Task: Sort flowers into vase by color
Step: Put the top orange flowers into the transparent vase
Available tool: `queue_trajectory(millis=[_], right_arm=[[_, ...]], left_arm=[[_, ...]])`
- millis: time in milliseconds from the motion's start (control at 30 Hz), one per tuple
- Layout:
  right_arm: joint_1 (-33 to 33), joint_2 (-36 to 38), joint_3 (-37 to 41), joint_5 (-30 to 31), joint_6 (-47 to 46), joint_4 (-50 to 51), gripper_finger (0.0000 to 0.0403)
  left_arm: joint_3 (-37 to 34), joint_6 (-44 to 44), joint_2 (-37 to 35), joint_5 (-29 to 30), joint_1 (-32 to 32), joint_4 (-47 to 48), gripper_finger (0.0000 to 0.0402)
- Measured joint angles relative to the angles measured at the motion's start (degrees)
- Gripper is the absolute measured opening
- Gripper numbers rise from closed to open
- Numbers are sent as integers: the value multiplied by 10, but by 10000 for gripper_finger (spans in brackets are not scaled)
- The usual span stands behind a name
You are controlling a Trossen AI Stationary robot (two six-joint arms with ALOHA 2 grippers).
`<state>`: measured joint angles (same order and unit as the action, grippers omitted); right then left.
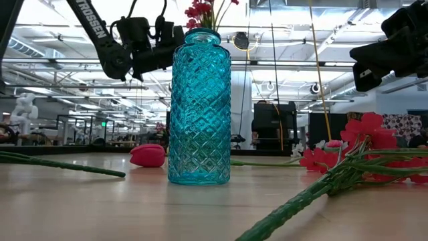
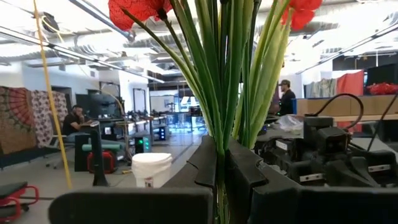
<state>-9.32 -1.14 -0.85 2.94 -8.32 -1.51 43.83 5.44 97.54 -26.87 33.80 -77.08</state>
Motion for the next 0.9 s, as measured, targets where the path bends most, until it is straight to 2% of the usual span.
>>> queue_trajectory(millis=[133,333,667,767,900], right_arm=[[0,0,0,0,0,0,0],[0,0,0,0,0,0,0],[0,0,0,0,0,0,0],[0,0,0,0,0,0,0],[0,0,0,0,0,0,0]], left_arm=[[0,0,0,1,0,3,15],[0,-31,0,2,-1,83,15],[0,-49,0,10,-1,102,15],[0,-45,0,29,-1,124,15],[0,-45,0,32,-1,147,31]])
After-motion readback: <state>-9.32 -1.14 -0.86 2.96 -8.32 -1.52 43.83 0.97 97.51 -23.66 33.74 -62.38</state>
